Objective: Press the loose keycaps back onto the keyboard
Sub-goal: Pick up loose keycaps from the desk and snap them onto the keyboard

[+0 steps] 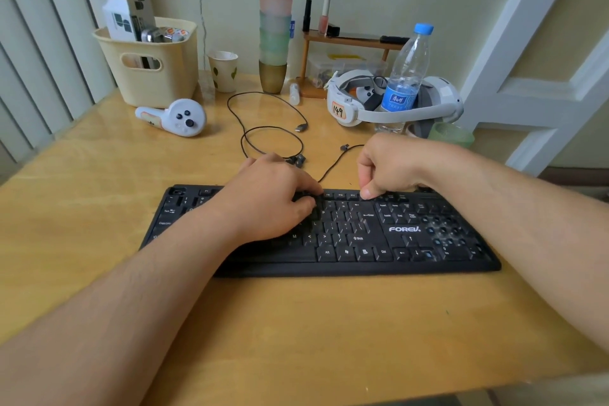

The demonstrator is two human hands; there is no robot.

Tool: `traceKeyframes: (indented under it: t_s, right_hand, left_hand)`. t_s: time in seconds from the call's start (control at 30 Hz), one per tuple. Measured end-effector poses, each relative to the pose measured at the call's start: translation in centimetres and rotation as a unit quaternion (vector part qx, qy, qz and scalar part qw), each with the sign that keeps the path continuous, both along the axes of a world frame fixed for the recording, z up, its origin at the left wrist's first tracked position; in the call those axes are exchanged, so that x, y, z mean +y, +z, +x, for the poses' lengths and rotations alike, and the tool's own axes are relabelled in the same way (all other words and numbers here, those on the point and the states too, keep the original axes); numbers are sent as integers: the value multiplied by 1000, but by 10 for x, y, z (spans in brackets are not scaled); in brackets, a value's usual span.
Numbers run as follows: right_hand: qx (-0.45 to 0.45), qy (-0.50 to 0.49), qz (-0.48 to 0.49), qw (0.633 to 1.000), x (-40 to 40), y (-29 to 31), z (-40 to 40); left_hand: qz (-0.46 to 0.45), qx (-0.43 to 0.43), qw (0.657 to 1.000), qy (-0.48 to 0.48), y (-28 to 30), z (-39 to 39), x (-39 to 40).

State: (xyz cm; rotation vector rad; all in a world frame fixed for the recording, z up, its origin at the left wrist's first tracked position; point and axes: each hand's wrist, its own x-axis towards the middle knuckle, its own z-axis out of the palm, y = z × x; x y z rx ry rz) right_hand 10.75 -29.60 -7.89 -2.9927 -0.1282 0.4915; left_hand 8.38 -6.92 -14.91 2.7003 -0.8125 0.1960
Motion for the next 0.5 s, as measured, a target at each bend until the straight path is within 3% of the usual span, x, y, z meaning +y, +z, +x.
traceKeyframes:
  t_s: [0.1,0.27,0.5]
  right_hand:
    - [-9,-4,24,1000,7,5,12]
    - [-162,12,132,978,48,-24,38]
    - [-150,69,49,985,72,-52,72]
  left_hand:
    - [-22,-5,999,34,6,6,13]
    - [-54,-23,990,131,9,22,48]
    - [-63,-8,984,167,9,24,53]
